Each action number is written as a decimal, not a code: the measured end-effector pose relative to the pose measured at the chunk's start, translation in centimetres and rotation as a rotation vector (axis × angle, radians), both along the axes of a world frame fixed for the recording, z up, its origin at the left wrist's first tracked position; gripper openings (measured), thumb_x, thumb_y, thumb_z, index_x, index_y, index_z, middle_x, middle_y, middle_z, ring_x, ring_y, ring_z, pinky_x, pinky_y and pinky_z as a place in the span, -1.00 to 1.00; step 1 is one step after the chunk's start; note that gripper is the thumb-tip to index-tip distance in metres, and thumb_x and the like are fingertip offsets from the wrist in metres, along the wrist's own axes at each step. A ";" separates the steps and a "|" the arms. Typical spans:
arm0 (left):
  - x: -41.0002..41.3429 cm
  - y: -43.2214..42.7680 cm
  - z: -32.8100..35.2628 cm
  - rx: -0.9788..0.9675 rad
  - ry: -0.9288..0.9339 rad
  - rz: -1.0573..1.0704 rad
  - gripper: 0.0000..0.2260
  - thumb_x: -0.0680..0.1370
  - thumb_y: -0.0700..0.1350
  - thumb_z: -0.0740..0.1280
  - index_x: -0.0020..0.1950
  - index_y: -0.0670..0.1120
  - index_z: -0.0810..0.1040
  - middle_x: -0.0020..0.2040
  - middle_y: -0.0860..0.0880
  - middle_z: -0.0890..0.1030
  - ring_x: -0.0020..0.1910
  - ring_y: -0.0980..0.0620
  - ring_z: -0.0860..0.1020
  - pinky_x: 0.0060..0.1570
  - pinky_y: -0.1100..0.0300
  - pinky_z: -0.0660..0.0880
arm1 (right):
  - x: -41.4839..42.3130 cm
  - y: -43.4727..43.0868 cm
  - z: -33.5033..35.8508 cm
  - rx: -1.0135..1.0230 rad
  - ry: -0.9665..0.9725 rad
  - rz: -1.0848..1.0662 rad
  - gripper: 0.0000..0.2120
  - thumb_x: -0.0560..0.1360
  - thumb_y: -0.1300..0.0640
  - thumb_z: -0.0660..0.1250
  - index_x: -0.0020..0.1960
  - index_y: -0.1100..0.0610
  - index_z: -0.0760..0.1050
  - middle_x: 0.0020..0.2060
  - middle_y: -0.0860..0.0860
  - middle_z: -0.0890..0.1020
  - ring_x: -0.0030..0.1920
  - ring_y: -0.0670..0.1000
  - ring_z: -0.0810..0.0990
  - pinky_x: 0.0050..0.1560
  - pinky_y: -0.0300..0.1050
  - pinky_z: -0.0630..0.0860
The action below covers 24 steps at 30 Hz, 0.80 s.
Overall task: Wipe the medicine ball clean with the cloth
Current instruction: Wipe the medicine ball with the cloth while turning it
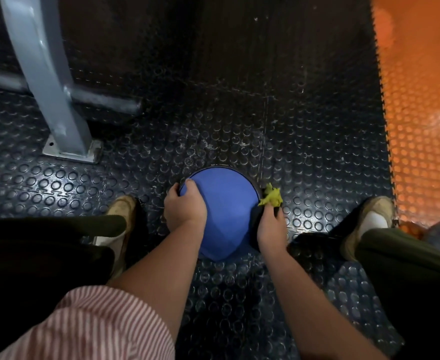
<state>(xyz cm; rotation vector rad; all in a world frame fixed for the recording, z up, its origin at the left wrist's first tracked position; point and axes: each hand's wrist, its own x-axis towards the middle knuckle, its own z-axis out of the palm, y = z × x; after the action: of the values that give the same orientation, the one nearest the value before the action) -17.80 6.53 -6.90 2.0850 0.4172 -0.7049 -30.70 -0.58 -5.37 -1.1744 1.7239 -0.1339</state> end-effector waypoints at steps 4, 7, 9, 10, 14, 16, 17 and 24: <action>-0.7 0.6 1.0 0.018 -0.260 -0.406 -0.48 0.59 0.21 0.16 0.50 0.03 0.31 0.53 -0.01 0.23 0.49 -0.07 0.24 0.44 -0.15 0.19 | -0.6 -0.9 0.9 0.014 -0.002 -0.031 -0.47 0.56 -0.23 0.05 0.40 0.02 0.37 0.31 0.15 0.45 0.29 0.24 0.39 0.35 0.21 0.27; -1.6 2.0 1.6 0.017 -0.596 -0.927 -0.37 0.50 0.30 0.05 0.50 0.04 0.33 0.53 0.01 0.25 0.50 -0.05 0.20 0.44 -0.19 0.16 | -0.3 -1.6 2.1 -0.042 -0.039 0.063 -0.51 0.53 -0.24 0.05 0.30 -0.01 0.45 0.23 0.13 0.49 0.22 0.23 0.43 0.29 0.19 0.32; -1.8 2.5 1.7 0.045 -0.619 -1.174 -0.29 0.44 0.35 -0.08 0.54 0.08 0.24 0.55 0.05 0.20 0.53 -0.06 0.12 0.46 -0.18 0.12 | -0.3 -1.9 2.4 -0.058 -0.029 0.105 -0.54 0.54 -0.21 0.07 0.29 -0.01 0.46 0.22 0.15 0.49 0.21 0.24 0.43 0.28 0.16 0.33; -1.8 2.6 1.7 0.063 -0.598 -1.227 -0.26 0.43 0.37 -0.12 0.55 0.10 0.18 0.57 0.06 0.16 0.54 -0.06 0.07 0.48 -0.16 0.09 | -0.5 -2.0 2.4 -0.060 -0.019 0.110 -0.54 0.54 -0.20 0.07 0.30 -0.01 0.46 0.24 0.16 0.47 0.24 0.25 0.42 0.29 0.15 0.32; -2.0 2.5 2.5 0.130 -0.529 -1.288 -0.35 0.54 0.35 -0.01 0.57 0.11 0.07 0.58 0.08 0.05 0.56 -0.02 -0.03 0.51 -0.09 0.00 | -0.7 -1.6 3.3 -0.037 -0.017 0.086 -0.52 0.55 -0.19 0.07 0.37 -0.02 0.41 0.32 0.15 0.43 0.31 0.25 0.36 0.34 0.17 0.27; -1.9 2.2 3.0 0.146 -0.496 -1.276 -0.44 0.62 0.22 0.11 0.57 0.11 0.08 0.59 0.08 0.05 0.56 -0.01 -0.03 0.52 -0.08 -0.01 | -0.4 -1.4 4.1 -0.054 -0.063 0.091 -0.53 0.53 -0.21 0.08 0.35 -0.05 0.43 0.30 0.12 0.45 0.30 0.25 0.36 0.33 0.19 0.27; -1.7 2.0 3.4 0.153 -0.491 -1.268 -0.45 0.62 0.19 0.13 0.57 0.10 0.09 0.59 0.07 0.05 0.56 -0.01 -0.02 0.51 -0.08 0.00 | -0.1 -1.2 4.7 -0.071 -0.094 0.105 -0.53 0.51 -0.23 0.08 0.32 -0.07 0.44 0.27 0.10 0.47 0.29 0.23 0.38 0.32 0.21 0.29; 0.0 -1.5 9.3 -0.406 -0.235 -0.801 -0.60 0.63 0.12 0.17 0.43 0.04 0.36 0.39 0.04 0.37 0.40 0.07 0.34 0.32 0.19 0.30 | 4.6 -2.0 7.7 -0.129 -0.317 0.216 -0.32 0.28 -0.53 0.13 0.27 -0.22 0.48 0.27 -0.03 0.51 0.31 0.07 0.44 0.35 0.13 0.34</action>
<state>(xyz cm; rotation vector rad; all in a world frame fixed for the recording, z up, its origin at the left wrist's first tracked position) -17.79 5.08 2.44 1.8694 -0.6843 -0.8832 -26.10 -2.58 2.37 -1.3471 1.3195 -0.2873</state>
